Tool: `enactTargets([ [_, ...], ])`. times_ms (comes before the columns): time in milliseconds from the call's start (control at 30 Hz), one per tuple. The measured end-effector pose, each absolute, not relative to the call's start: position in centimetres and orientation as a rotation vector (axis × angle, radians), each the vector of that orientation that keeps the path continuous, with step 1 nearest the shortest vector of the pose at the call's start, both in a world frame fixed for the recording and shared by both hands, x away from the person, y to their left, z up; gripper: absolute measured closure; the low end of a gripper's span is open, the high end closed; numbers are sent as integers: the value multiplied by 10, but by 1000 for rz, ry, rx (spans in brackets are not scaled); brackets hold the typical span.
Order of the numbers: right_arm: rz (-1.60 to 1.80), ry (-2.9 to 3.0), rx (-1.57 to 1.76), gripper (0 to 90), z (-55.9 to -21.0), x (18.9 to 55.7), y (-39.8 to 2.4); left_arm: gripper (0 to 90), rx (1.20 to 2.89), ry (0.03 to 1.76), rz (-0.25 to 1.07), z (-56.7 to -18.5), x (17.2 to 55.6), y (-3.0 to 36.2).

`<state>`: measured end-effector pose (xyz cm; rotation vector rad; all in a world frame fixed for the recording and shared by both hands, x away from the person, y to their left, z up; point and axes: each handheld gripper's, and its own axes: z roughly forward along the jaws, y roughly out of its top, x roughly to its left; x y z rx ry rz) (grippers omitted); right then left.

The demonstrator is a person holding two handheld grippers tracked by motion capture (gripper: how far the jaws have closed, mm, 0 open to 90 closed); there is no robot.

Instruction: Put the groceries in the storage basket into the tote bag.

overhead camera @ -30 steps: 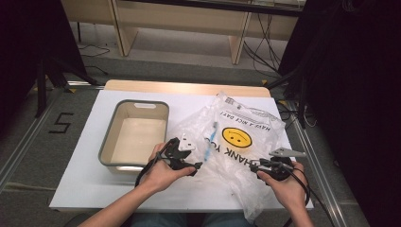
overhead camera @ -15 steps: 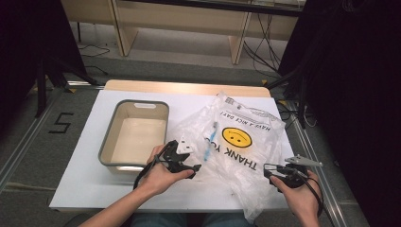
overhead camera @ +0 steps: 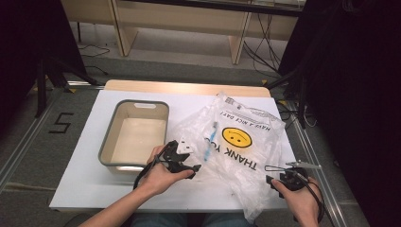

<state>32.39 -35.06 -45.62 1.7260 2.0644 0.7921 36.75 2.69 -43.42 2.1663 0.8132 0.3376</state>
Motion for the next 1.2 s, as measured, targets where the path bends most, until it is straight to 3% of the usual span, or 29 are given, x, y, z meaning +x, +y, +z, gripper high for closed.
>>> enactTargets([
  [133,757,2055,1764,421,-459,324,-349,365,2158,814,343,-434,368,28],
  [233,743,2068,1791,485,-461,323,-348,368,2156,815,345,-434,368,28],
  [433,732,2121,1817,766,-463,324,-350,369,2150,820,351,-433,369,28],
  [567,728,2120,1817,897,-460,324,-357,371,2139,825,362,-432,369,29],
  [1200,550,2088,1696,900,-455,332,-386,370,2164,877,433,-434,373,31],
])
